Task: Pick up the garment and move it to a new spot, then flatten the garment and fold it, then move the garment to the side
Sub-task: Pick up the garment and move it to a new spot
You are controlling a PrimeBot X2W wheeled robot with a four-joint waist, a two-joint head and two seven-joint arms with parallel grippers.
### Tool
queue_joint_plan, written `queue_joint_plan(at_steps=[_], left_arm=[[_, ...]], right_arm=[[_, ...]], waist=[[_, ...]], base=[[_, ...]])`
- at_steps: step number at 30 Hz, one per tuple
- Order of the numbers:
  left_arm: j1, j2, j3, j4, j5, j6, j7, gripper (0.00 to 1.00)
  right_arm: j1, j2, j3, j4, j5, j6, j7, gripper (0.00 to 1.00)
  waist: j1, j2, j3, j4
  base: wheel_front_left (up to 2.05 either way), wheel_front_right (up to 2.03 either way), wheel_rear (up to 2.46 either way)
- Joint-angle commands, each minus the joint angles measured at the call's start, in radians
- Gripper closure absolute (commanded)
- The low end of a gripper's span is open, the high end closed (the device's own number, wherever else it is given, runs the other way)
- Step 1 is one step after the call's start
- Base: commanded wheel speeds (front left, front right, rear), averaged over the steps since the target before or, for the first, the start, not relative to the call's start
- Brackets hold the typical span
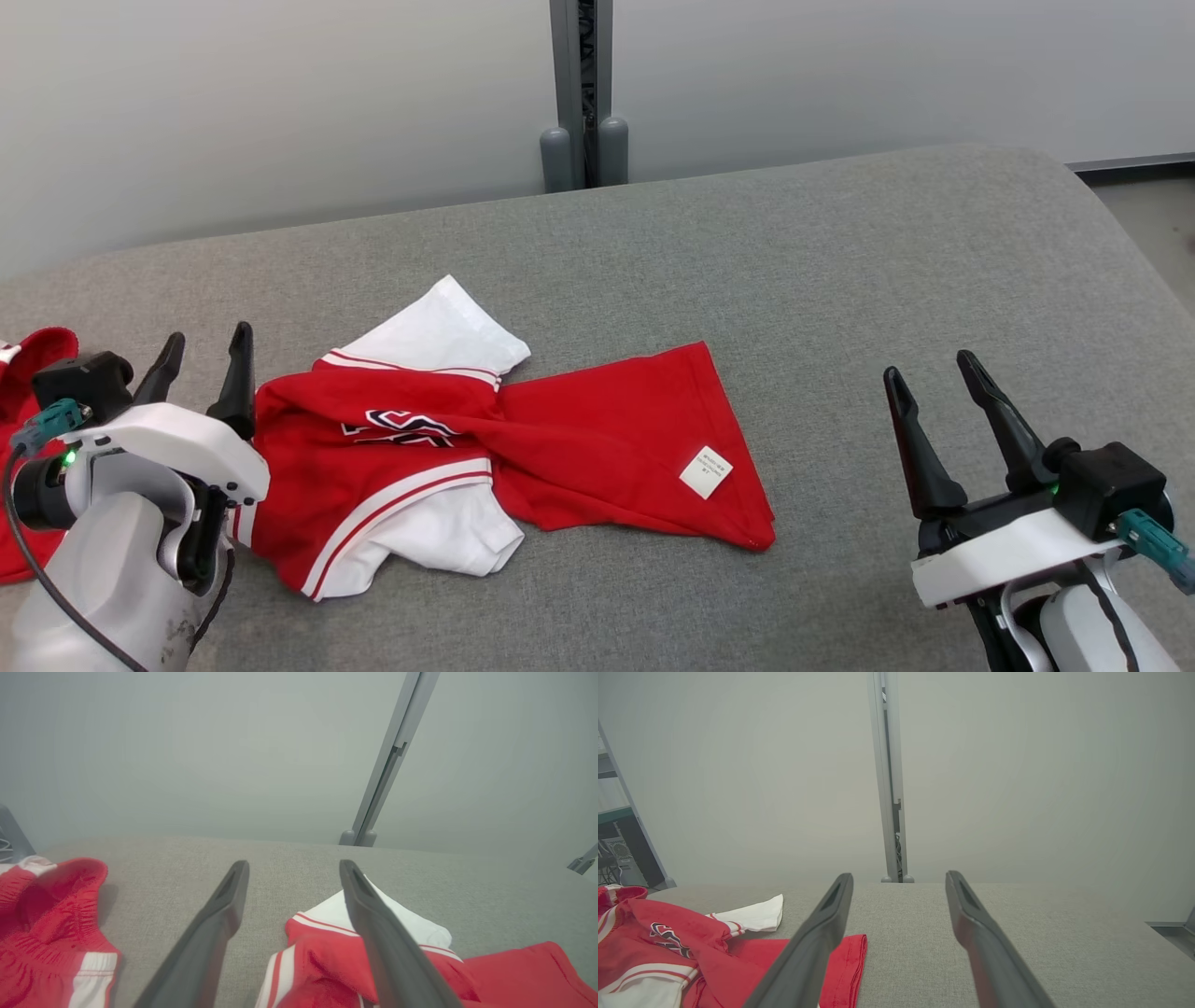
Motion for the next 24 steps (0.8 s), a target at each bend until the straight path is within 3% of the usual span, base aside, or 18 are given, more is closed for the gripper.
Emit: queue_joint_plan(at_steps=[1,8,14,24], left_arm=[[0.035,0.005,0.014,-0.047,0.022,0.016,-0.004,0.00],[0.192,-0.008,0.085,-0.374,0.132,0.094,-0.004,0.00],[0.336,-0.048,0.127,-0.619,0.208,0.134,-0.003,0.00],[0.528,-0.132,0.206,-0.795,0.303,0.166,-0.003,0.00]], right_arm=[[0.001,-0.004,-0.003,-0.003,0.001,0.002,-0.005,0.00],[0.028,0.003,-0.020,-0.016,-0.009,0.002,-0.005,0.00],[0.057,0.013,-0.042,-0.026,-0.007,0.002,-0.005,0.00],[0.088,0.028,-0.050,-0.037,-0.015,0.002,-0.005,0.00]], waist=[[0.0000,-0.0001,-0.001,0.002],[0.0000,-0.0001,-0.007,0.017],[0.0000,-0.0001,-0.005,0.035],[0.0000,-0.0001,-0.014,0.038]], base=[[0.00,0.00,0.00],[0.00,0.00,0.00],[0.00,0.00,0.00],[0.00,0.00,0.00]])
